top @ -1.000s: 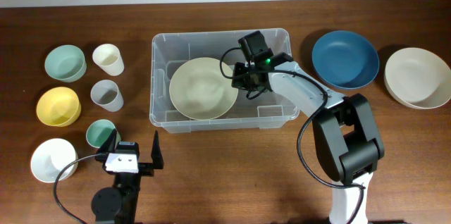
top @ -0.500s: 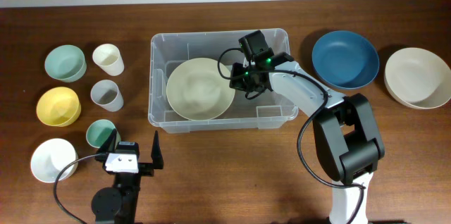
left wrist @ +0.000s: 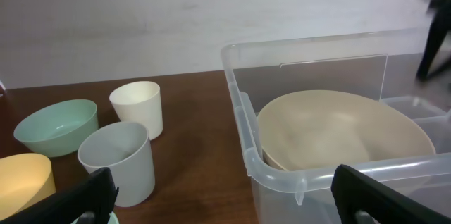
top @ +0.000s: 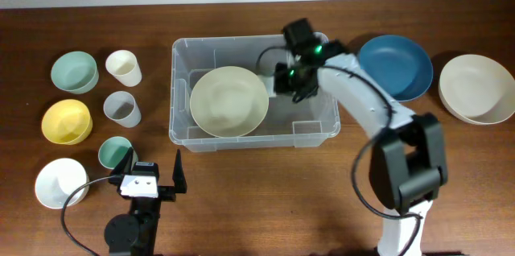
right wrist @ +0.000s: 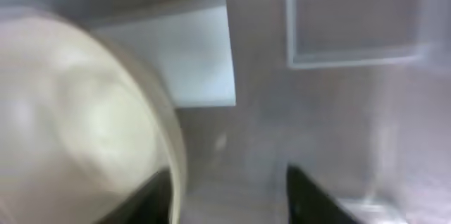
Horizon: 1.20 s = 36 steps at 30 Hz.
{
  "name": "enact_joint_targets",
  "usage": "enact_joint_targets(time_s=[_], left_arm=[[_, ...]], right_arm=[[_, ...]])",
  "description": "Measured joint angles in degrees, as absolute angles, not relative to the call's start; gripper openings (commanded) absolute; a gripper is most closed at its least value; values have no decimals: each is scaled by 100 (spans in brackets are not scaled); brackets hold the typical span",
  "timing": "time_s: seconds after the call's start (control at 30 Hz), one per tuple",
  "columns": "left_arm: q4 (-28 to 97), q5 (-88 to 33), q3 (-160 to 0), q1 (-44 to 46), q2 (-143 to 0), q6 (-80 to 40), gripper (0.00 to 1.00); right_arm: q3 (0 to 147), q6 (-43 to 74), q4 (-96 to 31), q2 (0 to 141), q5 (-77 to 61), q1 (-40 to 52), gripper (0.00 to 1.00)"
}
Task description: Pack container
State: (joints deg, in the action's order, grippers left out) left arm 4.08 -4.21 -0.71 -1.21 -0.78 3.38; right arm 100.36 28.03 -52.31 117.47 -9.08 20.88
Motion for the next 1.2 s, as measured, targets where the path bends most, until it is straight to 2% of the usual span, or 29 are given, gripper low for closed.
enact_joint_targets(time_s=[0.07,0.13,0.17,0.4,0.63,0.8,1.2], left_arm=[[408,-423,-71,-121,-78,340,100],[408,-421,-71,-121,-78,338,99],[408,-423,-71,-121,-78,340,99],[408,-423,-71,-121,-78,338,99],[408,-423,-71,-121,-78,338,99],[408,-423,-71,-121,-78,338,99],[405,-423,-71,-121,-78,340,100]], right_arm=[[10637,2641,-5664,11605,-860,1964,62],[11253,2521,-6071,11450,-838,1824,90],[11548,2456,-6243,11369,-823,1743,99],[13423,2438,-7594,10901,-484,510,99],[13356,2936,-7972,10930,-346,-1273,99],[12626,3046,-7734,11229,-436,-1448,99],[10243,4101,-5988,11701,-694,-1415,99]])
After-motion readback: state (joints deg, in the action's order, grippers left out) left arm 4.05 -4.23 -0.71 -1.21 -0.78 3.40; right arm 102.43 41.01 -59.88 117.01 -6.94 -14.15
